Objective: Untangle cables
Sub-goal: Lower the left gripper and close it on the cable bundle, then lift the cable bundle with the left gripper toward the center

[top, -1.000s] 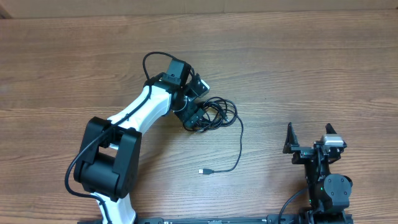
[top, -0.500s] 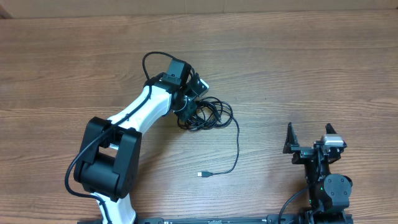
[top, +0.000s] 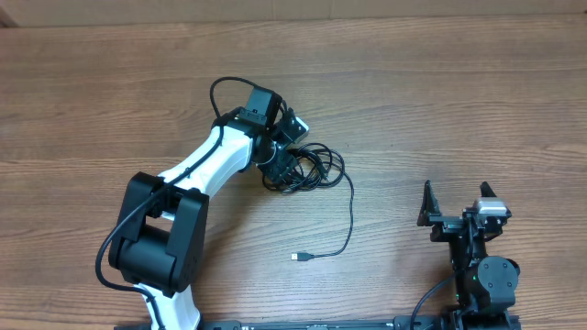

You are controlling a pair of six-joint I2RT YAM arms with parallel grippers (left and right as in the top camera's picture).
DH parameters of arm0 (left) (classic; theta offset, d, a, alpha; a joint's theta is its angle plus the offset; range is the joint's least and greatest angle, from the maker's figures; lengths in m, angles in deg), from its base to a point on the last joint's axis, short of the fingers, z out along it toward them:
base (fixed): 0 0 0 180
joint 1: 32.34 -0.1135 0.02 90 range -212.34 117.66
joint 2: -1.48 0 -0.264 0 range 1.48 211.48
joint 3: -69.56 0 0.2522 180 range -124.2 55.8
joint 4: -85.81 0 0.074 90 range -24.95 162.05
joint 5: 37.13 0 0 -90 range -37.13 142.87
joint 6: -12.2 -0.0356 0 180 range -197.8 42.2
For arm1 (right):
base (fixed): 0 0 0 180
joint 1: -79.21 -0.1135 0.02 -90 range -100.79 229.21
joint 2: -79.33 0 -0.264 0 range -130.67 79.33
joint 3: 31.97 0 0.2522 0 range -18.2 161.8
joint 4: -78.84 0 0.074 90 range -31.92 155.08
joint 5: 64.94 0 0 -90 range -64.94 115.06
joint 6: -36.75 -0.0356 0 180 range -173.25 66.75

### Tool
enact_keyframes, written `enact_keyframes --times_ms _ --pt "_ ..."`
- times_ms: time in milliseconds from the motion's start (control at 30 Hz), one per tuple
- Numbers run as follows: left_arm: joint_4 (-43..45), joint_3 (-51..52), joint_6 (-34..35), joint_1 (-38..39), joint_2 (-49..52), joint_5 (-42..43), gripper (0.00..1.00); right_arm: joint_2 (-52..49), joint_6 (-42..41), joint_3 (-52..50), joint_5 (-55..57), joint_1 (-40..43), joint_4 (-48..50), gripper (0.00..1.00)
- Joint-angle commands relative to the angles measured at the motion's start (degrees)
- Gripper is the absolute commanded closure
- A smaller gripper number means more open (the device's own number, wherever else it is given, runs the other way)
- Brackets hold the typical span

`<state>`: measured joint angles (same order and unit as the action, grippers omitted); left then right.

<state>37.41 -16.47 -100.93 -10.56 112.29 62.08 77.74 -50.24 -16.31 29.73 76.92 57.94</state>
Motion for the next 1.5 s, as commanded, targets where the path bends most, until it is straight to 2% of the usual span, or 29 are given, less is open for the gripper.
enact_keyframes --times_ms 0,67,233,333,467,633,667,767,800,1167,1467 --pt "0.17 -0.15 0.07 0.39 0.55 1.38 0.60 0.46 0.09 -0.24 -0.33 0.15 0.22 0.00" --pt "0.13 -0.15 0.07 0.37 0.55 1.38 0.67 0.44 0.09 -0.24 -0.33 0.15 0.22 0.00" --pt "-0.48 -0.09 0.07 0.39 0.55 1.40 0.75 0.44 0.09 -0.24 -0.31 0.15 0.22 0.00" --pt "-1.07 -0.07 0.04 0.37 0.61 2.36 0.75 0.46 0.09 -0.24 -0.33 0.15 0.22 0.00" --pt "-0.83 0.02 0.04 0.37 1.92 2.40 0.71 0.46 0.09 -0.24 -0.33 0.15 0.22 0.00" --pt "-0.68 0.02 0.52 0.39 3.23 2.45 0.52 0.44 0.09 -0.24 -0.31 0.15 0.22 0.00" --pt "-0.68 0.02 0.50 0.39 3.32 2.47 0.53 0.44 0.09 -0.24 -0.31 0.15 0.22 0.00" --pt "-0.44 0.02 0.48 0.37 3.32 2.43 0.87 0.44 0.09 -0.24 -0.31 0.15 0.22 0.00" --pt "-0.22 0.02 0.48 0.37 3.32 2.43 0.96 0.44 0.09 -0.24 -0.33 0.15 0.22 0.00" --pt "0.13 -1.11 0.50 0.37 2.08 2.49 0.96 0.46 0.09 -0.24 -0.31 0.15 0.22 0.00" --pt "-1.57 -1.18 0.42 0.37 -4.83 3.10 0.96 0.44 0.07 -0.24 -0.31 0.15 0.22 0.00"
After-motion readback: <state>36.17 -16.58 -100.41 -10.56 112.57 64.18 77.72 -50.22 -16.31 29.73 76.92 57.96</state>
